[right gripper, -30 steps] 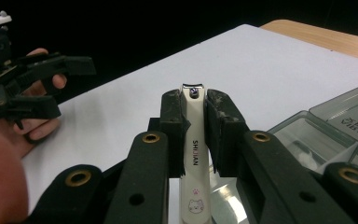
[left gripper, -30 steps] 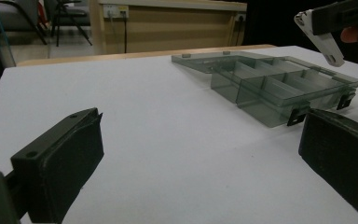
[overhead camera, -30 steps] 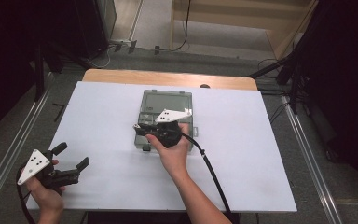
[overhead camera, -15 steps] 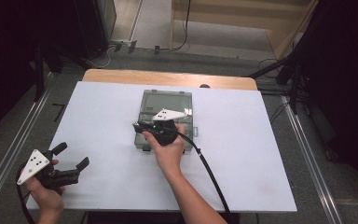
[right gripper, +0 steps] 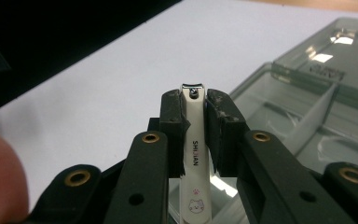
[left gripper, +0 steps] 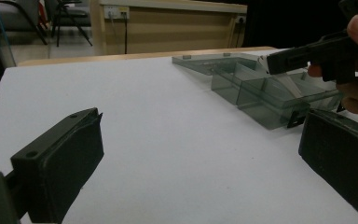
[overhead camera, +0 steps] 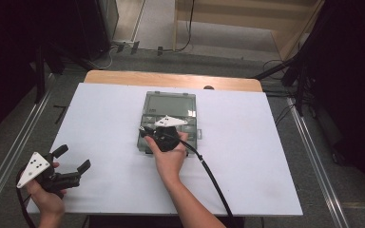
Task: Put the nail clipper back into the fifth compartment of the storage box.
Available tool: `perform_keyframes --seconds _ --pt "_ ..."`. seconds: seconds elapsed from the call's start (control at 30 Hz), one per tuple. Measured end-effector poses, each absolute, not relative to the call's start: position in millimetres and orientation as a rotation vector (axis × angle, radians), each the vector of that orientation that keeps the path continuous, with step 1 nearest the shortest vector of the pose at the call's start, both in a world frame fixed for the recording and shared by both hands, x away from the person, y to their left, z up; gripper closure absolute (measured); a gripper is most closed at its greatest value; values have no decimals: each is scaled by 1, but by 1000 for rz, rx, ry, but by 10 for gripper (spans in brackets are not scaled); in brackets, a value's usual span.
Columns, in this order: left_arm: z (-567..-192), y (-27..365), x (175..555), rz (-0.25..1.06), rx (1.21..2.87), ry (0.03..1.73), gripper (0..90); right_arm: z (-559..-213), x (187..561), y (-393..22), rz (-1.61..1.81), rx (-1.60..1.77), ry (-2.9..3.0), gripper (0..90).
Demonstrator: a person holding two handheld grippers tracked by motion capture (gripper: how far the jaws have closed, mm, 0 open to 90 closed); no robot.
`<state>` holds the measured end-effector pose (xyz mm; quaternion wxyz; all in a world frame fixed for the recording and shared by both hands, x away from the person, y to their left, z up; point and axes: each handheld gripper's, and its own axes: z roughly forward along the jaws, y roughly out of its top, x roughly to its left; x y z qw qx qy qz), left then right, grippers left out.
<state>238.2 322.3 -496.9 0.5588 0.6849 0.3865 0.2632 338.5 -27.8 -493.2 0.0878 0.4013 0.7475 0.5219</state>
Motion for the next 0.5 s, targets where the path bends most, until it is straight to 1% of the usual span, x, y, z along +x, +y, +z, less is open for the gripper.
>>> perform_keyframes --seconds 0.07,0.1,0.2,0.27,0.4,0.47,0.5 --pt "-497 322 238 622 1613 914 0 -496 338 -29 1551 1212 2241 781" --pt "-497 322 238 623 1612 917 0 -497 339 -31 1555 1223 2251 762" --pt "-497 322 238 624 1615 915 0 -494 337 -35 1568 1224 2240 508" --pt "-497 322 238 624 1615 916 0 -490 335 -38 1563 1201 2235 382" --pt "-497 322 239 624 1616 916 0 -483 332 -46 1585 1180 2215 146" --pt "-497 322 239 624 1616 916 0 -480 330 -52 1616 1171 2205 70" --pt "-497 322 238 625 1616 916 0 -479 329 -55 1629 1174 2202 9"
